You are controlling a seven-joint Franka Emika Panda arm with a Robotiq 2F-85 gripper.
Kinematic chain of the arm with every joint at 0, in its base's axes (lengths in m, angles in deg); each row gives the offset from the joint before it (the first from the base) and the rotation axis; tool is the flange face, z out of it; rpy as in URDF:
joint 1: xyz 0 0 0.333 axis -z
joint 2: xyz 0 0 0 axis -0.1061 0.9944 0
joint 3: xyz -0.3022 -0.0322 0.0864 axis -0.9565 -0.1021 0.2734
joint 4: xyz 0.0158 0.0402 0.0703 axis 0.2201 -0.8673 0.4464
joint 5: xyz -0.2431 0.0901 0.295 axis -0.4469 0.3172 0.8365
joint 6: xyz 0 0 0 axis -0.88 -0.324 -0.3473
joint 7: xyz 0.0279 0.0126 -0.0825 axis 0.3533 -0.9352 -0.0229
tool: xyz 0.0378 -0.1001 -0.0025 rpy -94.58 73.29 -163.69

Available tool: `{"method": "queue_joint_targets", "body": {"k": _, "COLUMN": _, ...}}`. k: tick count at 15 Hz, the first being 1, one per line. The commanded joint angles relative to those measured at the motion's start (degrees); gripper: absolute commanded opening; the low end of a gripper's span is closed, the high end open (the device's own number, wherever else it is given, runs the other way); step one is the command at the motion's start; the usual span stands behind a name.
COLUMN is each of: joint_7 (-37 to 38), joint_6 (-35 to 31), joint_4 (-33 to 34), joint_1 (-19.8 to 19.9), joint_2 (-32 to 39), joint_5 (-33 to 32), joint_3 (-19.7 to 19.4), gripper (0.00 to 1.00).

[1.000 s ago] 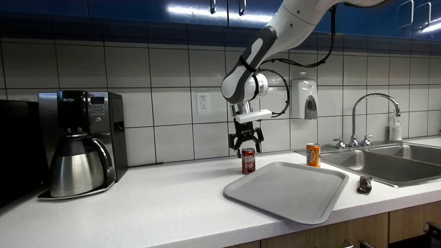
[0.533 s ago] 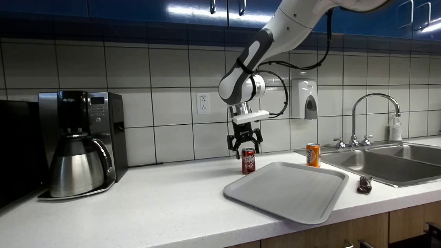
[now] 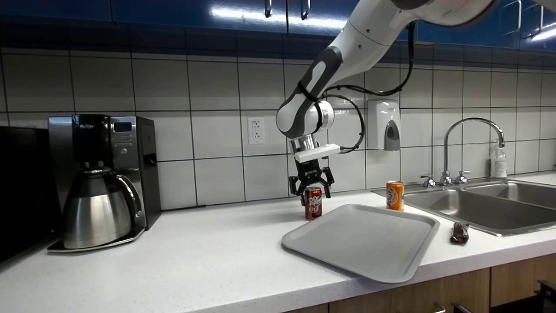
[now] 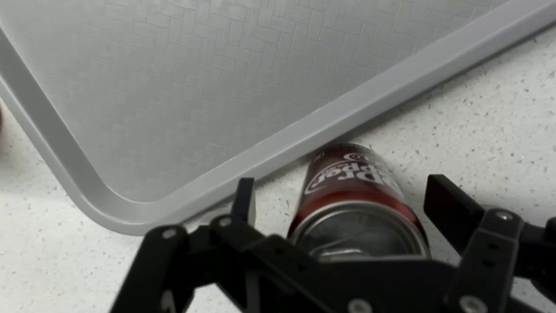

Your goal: Put both cans on the grey tray

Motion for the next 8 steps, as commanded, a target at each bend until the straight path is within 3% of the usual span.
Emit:
{"method": "queue_joint_targets", "body": {"k": 1, "joint_7": 1.7, "joint_6": 3.1, "joint_4": 3.5, "joint_1": -1.0, "joint_2": 1.5, "joint_5": 0.1, "joint_3": -0.8, "gripper": 1.00}}
{"method": "queue_joint_targets", "body": {"k": 2, "joint_7": 1.9, "joint_6": 3.3, "joint_4": 3.8, "joint_1": -1.0, "joint_2": 1.7, "joint_5": 0.1, "joint_3": -0.8, "gripper": 1.00}}
{"method": "queue_joint_targets", "body": {"k": 3, "joint_7": 1.8, "joint_6": 3.2, "joint_4": 3.9, "joint_1": -1.0, "joint_2": 1.8, "joint_5": 0.2, "joint_3": -0.7, "gripper": 0.75}}
{"method": "queue_joint_targets", "body": {"k": 4, "joint_7": 1.9, "joint_6": 3.3, "joint_4": 4.0, "joint_1": -1.1, "joint_2": 1.7, "joint_5": 0.3, "joint_3": -0.7, "gripper": 0.74}}
{"method": "queue_joint_targets", "body": {"k": 8, "joint_7": 1.9, "joint_6": 3.7, "joint_4": 4.3, "joint_1": -1.1, "joint_2": 1.4, "joint_5": 0.3, "joint_3": -0.7, "gripper": 0.42}}
